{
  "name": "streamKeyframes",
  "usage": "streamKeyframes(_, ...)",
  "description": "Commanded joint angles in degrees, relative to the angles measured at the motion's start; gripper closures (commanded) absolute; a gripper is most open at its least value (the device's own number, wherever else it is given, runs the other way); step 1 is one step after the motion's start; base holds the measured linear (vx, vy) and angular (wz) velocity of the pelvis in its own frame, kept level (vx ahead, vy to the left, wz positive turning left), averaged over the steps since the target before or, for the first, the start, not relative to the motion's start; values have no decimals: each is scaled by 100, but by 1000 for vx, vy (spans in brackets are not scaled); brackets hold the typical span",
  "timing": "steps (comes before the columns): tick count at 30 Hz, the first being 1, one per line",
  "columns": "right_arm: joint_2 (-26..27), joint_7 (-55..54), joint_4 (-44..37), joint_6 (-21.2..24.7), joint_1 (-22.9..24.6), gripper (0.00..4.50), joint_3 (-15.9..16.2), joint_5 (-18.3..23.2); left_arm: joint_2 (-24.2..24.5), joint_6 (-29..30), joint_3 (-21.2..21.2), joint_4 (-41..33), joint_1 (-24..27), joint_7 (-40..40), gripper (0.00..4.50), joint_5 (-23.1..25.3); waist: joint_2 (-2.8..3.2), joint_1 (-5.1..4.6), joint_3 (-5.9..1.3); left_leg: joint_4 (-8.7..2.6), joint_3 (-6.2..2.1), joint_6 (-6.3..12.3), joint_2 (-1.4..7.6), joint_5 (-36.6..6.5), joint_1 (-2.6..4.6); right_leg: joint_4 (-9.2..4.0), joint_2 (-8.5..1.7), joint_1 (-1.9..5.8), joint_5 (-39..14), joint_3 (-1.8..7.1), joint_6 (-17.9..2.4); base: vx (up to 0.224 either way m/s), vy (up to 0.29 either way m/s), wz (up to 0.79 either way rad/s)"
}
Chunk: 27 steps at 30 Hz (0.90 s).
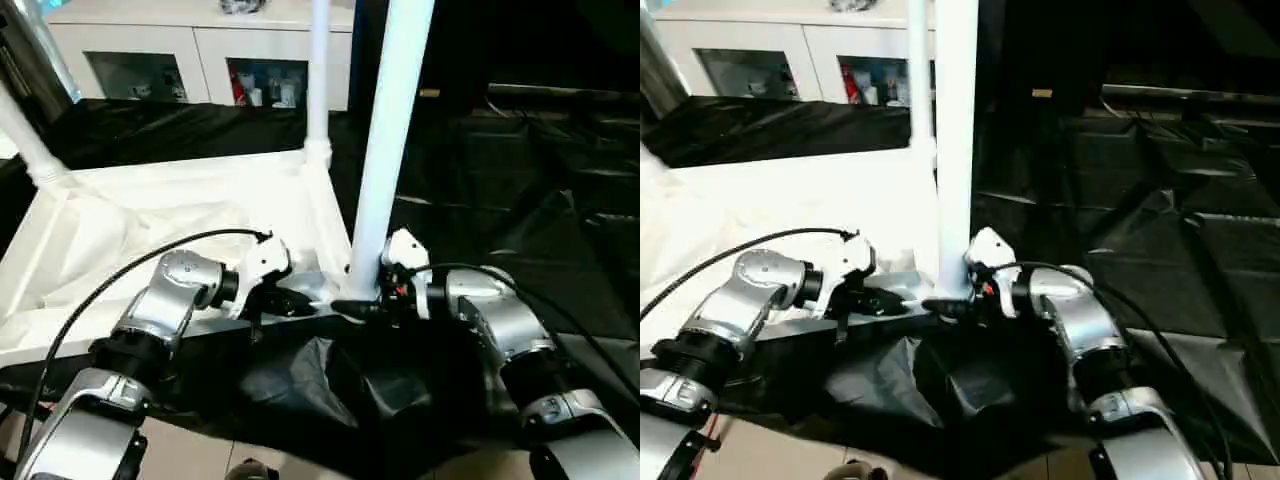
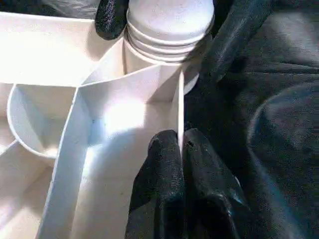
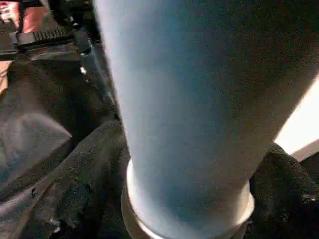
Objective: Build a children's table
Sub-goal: Rotate leg to tighten
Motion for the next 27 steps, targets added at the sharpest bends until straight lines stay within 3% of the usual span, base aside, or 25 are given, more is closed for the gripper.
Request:
streamKeyframes(1, 105, 287, -173, 46, 44, 116, 285, 142, -87, -74, -70, -243, -30, -30, 450, -118, -42, -15, -410, -396, -61, 252, 159, -1223, 130, -349, -292, 254, -707, 219, -1443, 0, 0, 0)
streamKeyframes(4, 103, 333, -242, 105, 75, 148, 304, 187, -43, -64, -79, -306, 20, -72, 450, -163, -38, -13, -414, -393, -60, 266, 159, -1192, 126, -339, -286, 254, -631, 213, -1469, 0, 0, 0)
streamKeyframes(5, 122, 357, -262, 124, 92, 148, 315, 204, -38, -61, -76, -316, 30, -74, 450, -170, -121, -23, -412, -392, -48, 292, 157, -1175, 122, -343, -279, 259, -619, 212, -1467, 0, 0, 0)
streamKeyframes(6, 148, 377, -282, 140, 114, 153, 322, 208, -29, -59, -74, -331, 45, -85, 450, -173, -76, -4, -412, -392, -58, 304, 159, -1130, 123, -331, -288, 254, -652, 212, -1464, 0, 0, 0)
streamKeyframes(7, 169, 384, -291, 152, 130, 156, 326, 209, -22, -60, -72, -345, 58, -92, 450, -176, -69, -6, -407, -393, -54, 300, 160, -1149, 124, -341, -288, 245, -688, 213, -1454, 0, 0, 0)
streamKeyframes(9, 193, 378, -281, 160, 141, 171, 320, 203, -31, -48, -65, -346, 57, -82, 450, -175, -117, -5, -399, -401, -56, 274, 160, -1202, 126, -353, -296, 250, -864, 217, -1390, 0, 0, 0)
streamKeyframes(11, 273, 229, -249, 165, 159, 174, 278, 197, -48, -10, -34, -356, 65, -21, 450, -179, -97, -6, -400, -403, -55, 254, 162, -1208, 131, -365, -300, 239, -935, 221, -1360, 0, 0, 0)
streamKeyframes(12, 421, -179, -127, 201, 133, 176, 160, 168, -126, 83, 48, -307, 32, 235, 450, -160, -133, -12, -398, -407, -54, 247, 161, -1195, 122, -365, -297, 245, -919, 220, -1352, 0, 0, 0)
streamKeyframes(15, 836, -1603, 420, 107, -35, 177, -188, 29, -374, 266, 252, -84, -126, 971, 450, -101, -104, -54, -376, -436, -66, 71, 148, -1357, 150, -396, -314, 201, -1214, 233, -1321, 0, 0, 0)
streamKeyframes(19, 1372, -2860, 876, 190, -134, 178, -504, 36, -767, 439, 418, 371, -421, 2059, 450, 67, -107, -159, -355, -472, -87, -139, 133, -1683, 176, -456, -305, 187, -1618, 239, -1172, 0, 0, 0)
streamKeyframes(25, 1915, -4285, 1320, -101, -365, 178, -750, -111, -1376, 527, 522, 582, -655, 2822, 450, 28, -109, -145, -393, -446, -80, -53, 115, -1376, 143, -438, -309, 216, -1248, 243, -1113, 0, 0, 0)
streamKeyframes(26, 1972, -4172, 1330, -114, -383, 122, -798, -27, -1404, 478, 460, 561, -642, 2748, 450, 58, -109, -142, -402, -440, -79, -7, 112, -1329, 139, -429, -296, 231, -1122, 234, -1134, 0, 0, 0)
streamKeyframes(27, 1978, -4139, 1324, -117, -385, 122, -808, -12, -1407, 455, 426, 543, -631, 2701, 450, 76, -98, -140, -400, -438, -78, 45, 112, -1305, 129, -420, -287, 238, -1000, 231, -1147, 0, 0, 0)
